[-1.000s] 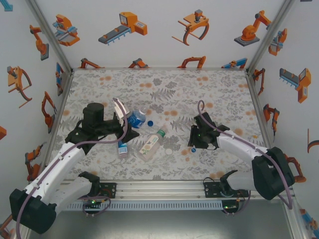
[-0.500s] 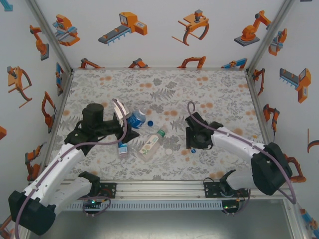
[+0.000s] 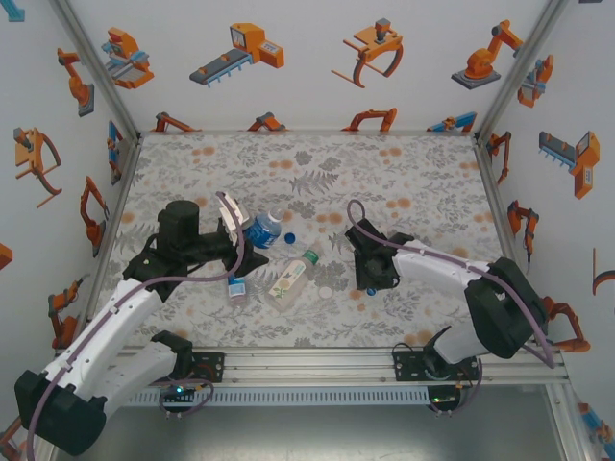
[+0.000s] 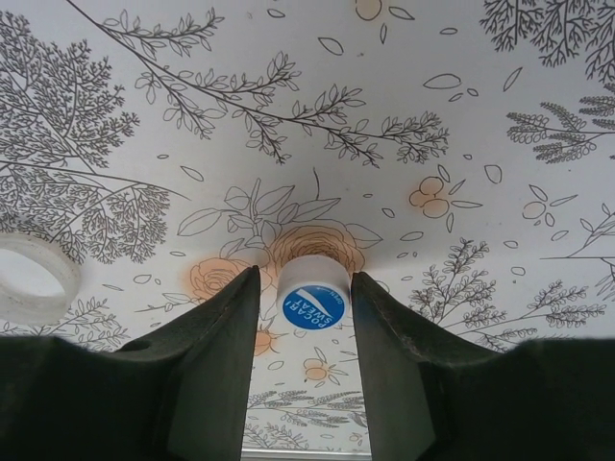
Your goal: Screw on the bottle caps
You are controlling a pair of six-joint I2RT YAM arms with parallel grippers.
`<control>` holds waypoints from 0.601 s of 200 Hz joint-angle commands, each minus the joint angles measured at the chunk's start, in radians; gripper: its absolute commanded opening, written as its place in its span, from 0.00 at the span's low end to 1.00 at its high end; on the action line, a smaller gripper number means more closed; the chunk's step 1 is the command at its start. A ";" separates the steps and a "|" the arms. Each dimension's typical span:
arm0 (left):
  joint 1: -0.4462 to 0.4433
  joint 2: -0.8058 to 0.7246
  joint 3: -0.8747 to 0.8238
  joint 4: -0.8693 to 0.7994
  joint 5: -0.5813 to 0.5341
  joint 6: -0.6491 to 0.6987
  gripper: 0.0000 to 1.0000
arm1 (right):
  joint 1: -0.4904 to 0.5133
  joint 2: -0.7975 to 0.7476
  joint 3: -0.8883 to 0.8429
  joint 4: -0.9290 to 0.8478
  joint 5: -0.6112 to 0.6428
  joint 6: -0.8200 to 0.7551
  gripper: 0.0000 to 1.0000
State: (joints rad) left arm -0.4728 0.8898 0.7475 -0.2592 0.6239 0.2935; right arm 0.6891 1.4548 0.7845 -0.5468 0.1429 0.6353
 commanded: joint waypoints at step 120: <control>-0.007 -0.006 0.019 -0.008 0.007 0.022 0.01 | 0.010 -0.016 -0.019 -0.008 -0.023 0.041 0.40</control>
State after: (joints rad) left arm -0.4774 0.8898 0.7479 -0.2596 0.6235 0.2966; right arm 0.6899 1.4548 0.7650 -0.5274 0.1204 0.6579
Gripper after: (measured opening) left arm 0.598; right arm 0.403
